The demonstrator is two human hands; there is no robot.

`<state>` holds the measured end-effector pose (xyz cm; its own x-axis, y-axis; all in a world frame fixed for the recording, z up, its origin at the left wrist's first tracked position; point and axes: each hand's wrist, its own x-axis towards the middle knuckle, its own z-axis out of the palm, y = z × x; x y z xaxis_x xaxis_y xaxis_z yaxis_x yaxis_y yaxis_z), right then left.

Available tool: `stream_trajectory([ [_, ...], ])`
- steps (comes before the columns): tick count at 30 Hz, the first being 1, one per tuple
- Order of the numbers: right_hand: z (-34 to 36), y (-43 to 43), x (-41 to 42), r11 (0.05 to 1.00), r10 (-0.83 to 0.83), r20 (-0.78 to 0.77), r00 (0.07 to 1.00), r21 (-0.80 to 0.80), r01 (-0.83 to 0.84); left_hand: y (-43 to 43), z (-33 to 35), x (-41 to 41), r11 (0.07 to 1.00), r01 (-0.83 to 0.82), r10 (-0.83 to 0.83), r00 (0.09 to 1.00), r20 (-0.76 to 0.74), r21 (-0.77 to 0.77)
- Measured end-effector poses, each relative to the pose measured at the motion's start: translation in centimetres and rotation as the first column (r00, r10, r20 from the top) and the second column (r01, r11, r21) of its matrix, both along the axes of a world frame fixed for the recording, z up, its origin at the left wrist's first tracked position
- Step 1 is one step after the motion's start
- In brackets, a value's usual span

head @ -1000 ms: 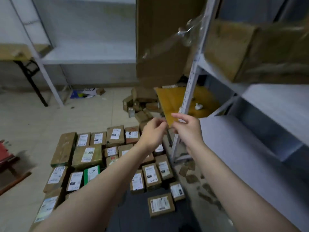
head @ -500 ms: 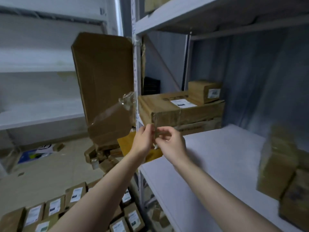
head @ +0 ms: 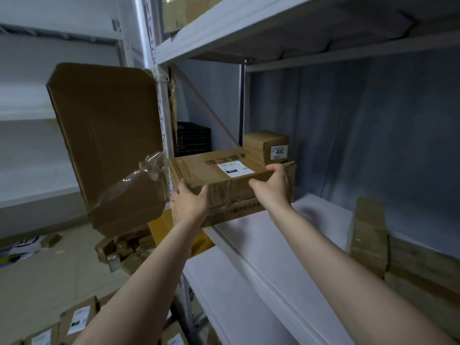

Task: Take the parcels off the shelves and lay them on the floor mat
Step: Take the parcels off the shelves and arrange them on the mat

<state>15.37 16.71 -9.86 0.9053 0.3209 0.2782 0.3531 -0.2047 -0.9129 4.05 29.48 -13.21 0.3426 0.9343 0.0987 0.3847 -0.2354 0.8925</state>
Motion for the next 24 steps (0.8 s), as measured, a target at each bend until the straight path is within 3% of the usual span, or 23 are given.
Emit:
stream_trajectory([
  [6, 1.7, 2.3, 4.2, 0.963, -0.228, 0.088, 0.970, -0.126, 0.238, 1.0, 0.4, 0.6, 0.989, -0.009, 0.034, 0.986, -0.161, 0.149],
  [12, 3.1, 4.5, 8.9, 0.952, -0.224, 0.095, 0.970, -0.193, 0.239, 2.8, 1.2, 1.2, 0.995, 0.041, -0.017, 0.968, -0.250, 0.091],
  [17, 3.3, 5.9, 11.9, 0.950, -0.213, 0.039, 0.976, -0.226, 0.216, 3.7, 1.4, 2.0, 0.984, 0.017, -0.023, 0.999, -0.036, -0.176],
  [24, 2.2, 6.9, 12.6, 0.942, -0.247, 0.054, 0.968, -0.221, 0.253, 5.5, 0.9, 2.3, 0.950, 0.057, -0.014, 0.990, 0.139, -0.307],
])
